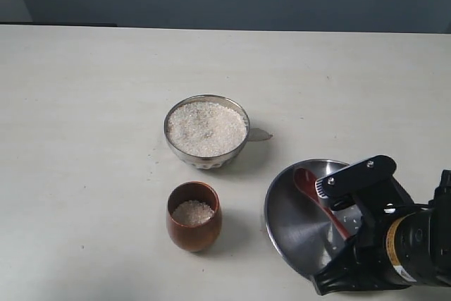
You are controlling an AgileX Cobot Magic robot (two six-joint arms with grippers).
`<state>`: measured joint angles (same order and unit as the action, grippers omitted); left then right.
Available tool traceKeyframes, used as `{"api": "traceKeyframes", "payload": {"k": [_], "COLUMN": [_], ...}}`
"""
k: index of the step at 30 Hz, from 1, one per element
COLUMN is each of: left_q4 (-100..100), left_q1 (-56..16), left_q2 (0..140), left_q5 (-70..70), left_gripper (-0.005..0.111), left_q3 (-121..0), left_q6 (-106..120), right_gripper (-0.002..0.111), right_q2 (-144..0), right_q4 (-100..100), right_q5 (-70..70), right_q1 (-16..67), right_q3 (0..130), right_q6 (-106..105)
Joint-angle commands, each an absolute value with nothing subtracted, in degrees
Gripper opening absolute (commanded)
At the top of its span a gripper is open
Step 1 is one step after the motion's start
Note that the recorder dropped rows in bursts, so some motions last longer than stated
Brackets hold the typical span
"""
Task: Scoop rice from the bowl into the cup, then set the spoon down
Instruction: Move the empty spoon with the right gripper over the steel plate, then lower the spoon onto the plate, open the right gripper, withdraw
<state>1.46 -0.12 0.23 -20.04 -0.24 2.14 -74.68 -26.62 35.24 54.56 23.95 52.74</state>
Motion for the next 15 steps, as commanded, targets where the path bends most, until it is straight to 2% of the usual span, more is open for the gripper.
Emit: {"api": "traceKeyframes", "payload": {"k": [1,15], "left_q4": [1.6,1.6], "left_q1": [-0.2,-0.2], "left_q2": [0.0,0.0], "left_q5": [-19.3,-19.3], "left_gripper": [0.001,0.001], "left_q3": [0.0,0.0], "left_q6": [2.2,2.2], "right_gripper": [-0.001,-0.001], "right_q2": [-74.6,-74.6], "right_q4": [-28.8,-29.5], "right_q5": [33.7,34.1], "right_q1": [54.3,54.3], "right_q3": [23.7,21.4], "right_q6": [53.2,55.2]}}
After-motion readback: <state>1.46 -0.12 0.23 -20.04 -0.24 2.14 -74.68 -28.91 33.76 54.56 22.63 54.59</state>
